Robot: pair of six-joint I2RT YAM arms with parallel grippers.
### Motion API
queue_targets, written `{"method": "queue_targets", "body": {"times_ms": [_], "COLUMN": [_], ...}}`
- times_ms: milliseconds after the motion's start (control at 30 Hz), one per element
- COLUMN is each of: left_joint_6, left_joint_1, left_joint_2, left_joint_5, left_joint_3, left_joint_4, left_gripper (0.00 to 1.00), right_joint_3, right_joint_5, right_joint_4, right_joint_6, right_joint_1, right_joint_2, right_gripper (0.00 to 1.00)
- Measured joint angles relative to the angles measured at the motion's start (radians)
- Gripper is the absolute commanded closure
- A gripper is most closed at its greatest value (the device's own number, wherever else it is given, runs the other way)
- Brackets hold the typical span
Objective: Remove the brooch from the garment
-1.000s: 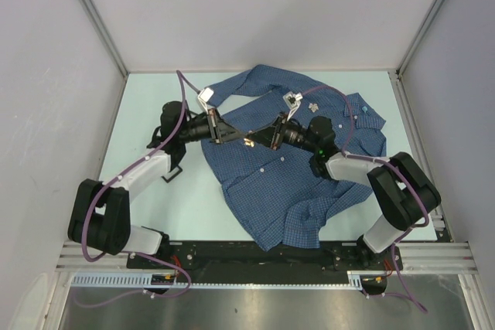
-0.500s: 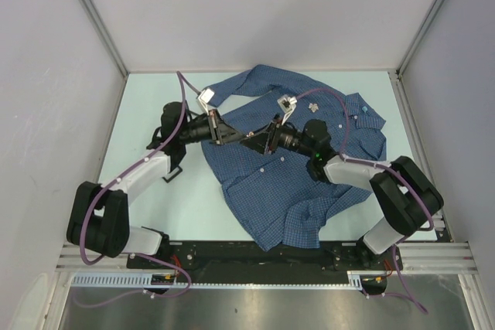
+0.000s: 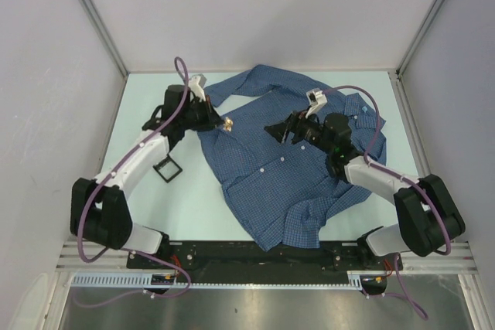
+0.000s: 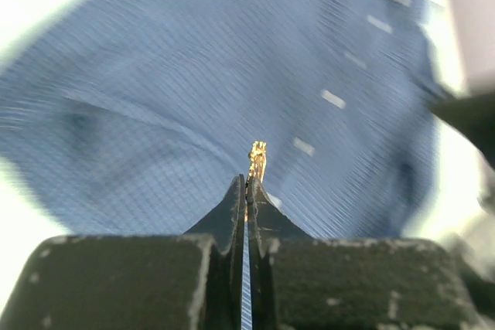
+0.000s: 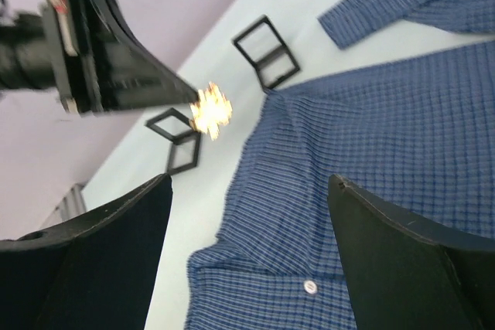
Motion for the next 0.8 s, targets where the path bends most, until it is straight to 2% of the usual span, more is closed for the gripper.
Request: {"method": "queue_targets", "body": {"times_ms": [200,400,467,667,800], "left_joint_6": [0.130,0.268,0.300,0.359,0.382], "left_joint_1": [-0.002,-0.042,-0.059,-0.082,-0.088], "left_joint_2": [0.177,0.445,0.522,0.683,0.737], "left_joint_5": [-0.405,-0.724,-0.806,-1.005,-1.093], "left_joint_3": [0.277,0.592,0.655,0.700,0.702], "left_joint_4": [-0.165,-0.277,-0.302,-0.379,-0.393], "left_gripper": [1.00,1.00,1.00,1.00,1.00], "right_joint_3": [-0.017,-0.019,-0.020,-0.032,-0.035], "right_joint_5": [0.017,-0.002,-0.009,-0.027,-0.041], "right_joint_4": [-0.041,-0.039,-0.036,-0.020,0.000], "right_joint_6": [-0.032,-0.032,-0.032,-0.018,-0.009], "right_joint_1": [-0.023,-0.044,-0.051,-0.064,-0.069], "right_joint_2": [0.010,0.027,0.027,0.027,0.035], "right_gripper": [0.14,0.14,0.13,0.13,0.12]}}
